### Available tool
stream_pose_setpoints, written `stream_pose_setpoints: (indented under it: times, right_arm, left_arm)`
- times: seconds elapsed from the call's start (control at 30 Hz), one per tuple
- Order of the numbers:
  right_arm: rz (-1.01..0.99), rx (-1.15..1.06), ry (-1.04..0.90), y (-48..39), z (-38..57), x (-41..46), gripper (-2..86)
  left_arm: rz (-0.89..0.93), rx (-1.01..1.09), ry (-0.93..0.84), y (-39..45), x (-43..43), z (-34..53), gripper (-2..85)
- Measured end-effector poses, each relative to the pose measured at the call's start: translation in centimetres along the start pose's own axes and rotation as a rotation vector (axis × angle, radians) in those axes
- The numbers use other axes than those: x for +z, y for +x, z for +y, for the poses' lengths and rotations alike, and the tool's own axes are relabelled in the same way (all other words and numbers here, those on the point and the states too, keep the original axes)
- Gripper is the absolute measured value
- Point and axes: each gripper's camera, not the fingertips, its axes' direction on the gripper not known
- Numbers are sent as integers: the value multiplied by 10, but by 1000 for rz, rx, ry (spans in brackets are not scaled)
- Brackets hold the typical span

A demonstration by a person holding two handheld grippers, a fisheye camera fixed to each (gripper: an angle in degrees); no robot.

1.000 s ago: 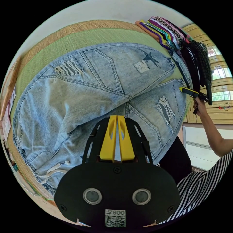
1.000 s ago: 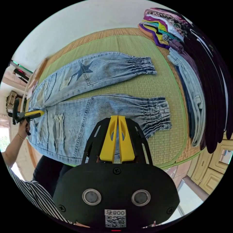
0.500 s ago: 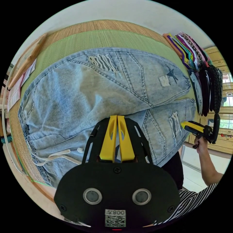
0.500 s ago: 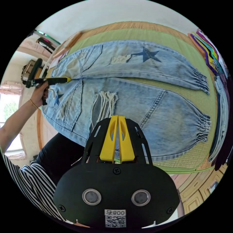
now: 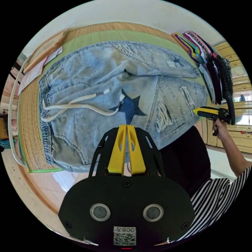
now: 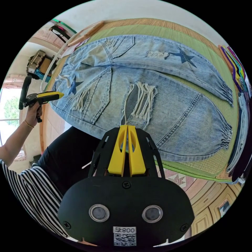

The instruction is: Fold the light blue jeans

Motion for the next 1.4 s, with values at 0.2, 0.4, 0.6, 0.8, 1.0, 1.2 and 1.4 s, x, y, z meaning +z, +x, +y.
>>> stream_pose_setpoints:
  times: [0.2,0.4,0.6,0.8,1.0,1.2,1.4]
  right_arm:
    - [60,34,-29,-8,-4,12,1]
    - [69,87,-32,-9,-1,17,1]
    - [93,95,-10,-10,10,24,1]
    - [53,92,2,1,22,29,0]
    - [-65,147,87,33,45,20,-1]
    - [-129,411,358,130,73,-20,44]
    - [-141,597,506,216,78,-34,80]
  left_arm:
    - [-51,17,33,12,24,5,2]
    - [55,-41,47,5,36,2,1]
    - [147,-51,69,0,51,5,0]
    - [168,-15,128,16,56,-3,1]
    - [274,117,241,60,49,-47,3]
    - [393,365,262,149,58,-153,12]
    - [365,604,229,262,84,-276,37]
